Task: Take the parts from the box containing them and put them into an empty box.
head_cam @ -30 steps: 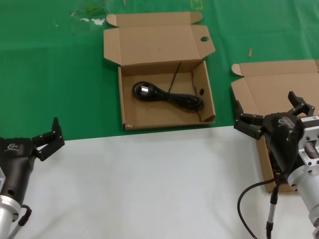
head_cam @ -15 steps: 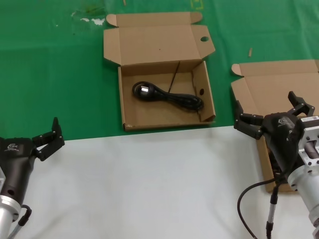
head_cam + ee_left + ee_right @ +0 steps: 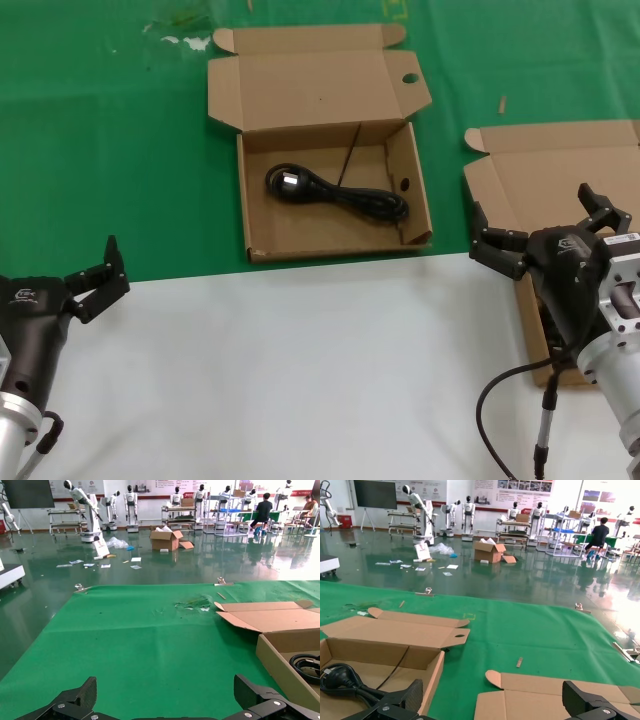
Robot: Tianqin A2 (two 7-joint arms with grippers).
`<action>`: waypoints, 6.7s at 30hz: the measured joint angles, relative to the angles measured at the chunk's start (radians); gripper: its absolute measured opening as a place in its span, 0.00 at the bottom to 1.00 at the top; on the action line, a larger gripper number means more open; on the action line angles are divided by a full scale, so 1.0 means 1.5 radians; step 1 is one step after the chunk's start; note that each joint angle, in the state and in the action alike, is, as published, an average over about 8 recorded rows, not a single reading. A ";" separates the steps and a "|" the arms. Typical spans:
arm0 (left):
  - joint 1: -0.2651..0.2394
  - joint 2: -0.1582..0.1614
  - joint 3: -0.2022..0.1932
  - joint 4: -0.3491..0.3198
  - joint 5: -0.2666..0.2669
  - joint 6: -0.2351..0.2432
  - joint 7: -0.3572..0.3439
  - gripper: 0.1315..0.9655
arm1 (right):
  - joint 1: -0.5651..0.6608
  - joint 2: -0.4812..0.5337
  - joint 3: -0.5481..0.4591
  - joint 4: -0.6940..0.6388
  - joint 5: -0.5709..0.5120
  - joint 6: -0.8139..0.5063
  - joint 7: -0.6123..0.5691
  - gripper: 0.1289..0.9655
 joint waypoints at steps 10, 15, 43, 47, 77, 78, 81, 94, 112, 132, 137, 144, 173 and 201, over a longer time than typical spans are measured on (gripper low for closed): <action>0.000 0.000 0.000 0.000 0.000 0.000 0.000 1.00 | 0.000 0.000 0.000 0.000 0.000 0.000 0.000 1.00; 0.000 0.000 0.000 0.000 0.000 0.000 0.000 1.00 | 0.000 0.000 0.000 0.000 0.000 0.000 0.000 1.00; 0.000 0.000 0.000 0.000 0.000 0.000 0.000 1.00 | 0.000 0.000 0.000 0.000 0.000 0.000 0.000 1.00; 0.000 0.000 0.000 0.000 0.000 0.000 0.000 1.00 | 0.000 0.000 0.000 0.000 0.000 0.000 0.000 1.00; 0.000 0.000 0.000 0.000 0.000 0.000 0.000 1.00 | 0.000 0.000 0.000 0.000 0.000 0.000 0.000 1.00; 0.000 0.000 0.000 0.000 0.000 0.000 0.000 1.00 | 0.000 0.000 0.000 0.000 0.000 0.000 0.000 1.00; 0.000 0.000 0.000 0.000 0.000 0.000 0.000 1.00 | 0.000 0.000 0.000 0.000 0.000 0.000 0.000 1.00; 0.000 0.000 0.000 0.000 0.000 0.000 0.000 1.00 | 0.000 0.000 0.000 0.000 0.000 0.000 0.000 1.00; 0.000 0.000 0.000 0.000 0.000 0.000 0.000 1.00 | 0.000 0.000 0.000 0.000 0.000 0.000 0.000 1.00; 0.000 0.000 0.000 0.000 0.000 0.000 0.000 1.00 | 0.000 0.000 0.000 0.000 0.000 0.000 0.000 1.00; 0.000 0.000 0.000 0.000 0.000 0.000 0.000 1.00 | 0.000 0.000 0.000 0.000 0.000 0.000 0.000 1.00; 0.000 0.000 0.000 0.000 0.000 0.000 0.000 1.00 | 0.000 0.000 0.000 0.000 0.000 0.000 0.000 1.00; 0.000 0.000 0.000 0.000 0.000 0.000 0.000 1.00 | 0.000 0.000 0.000 0.000 0.000 0.000 0.000 1.00; 0.000 0.000 0.000 0.000 0.000 0.000 0.000 1.00 | 0.000 0.000 0.000 0.000 0.000 0.000 0.000 1.00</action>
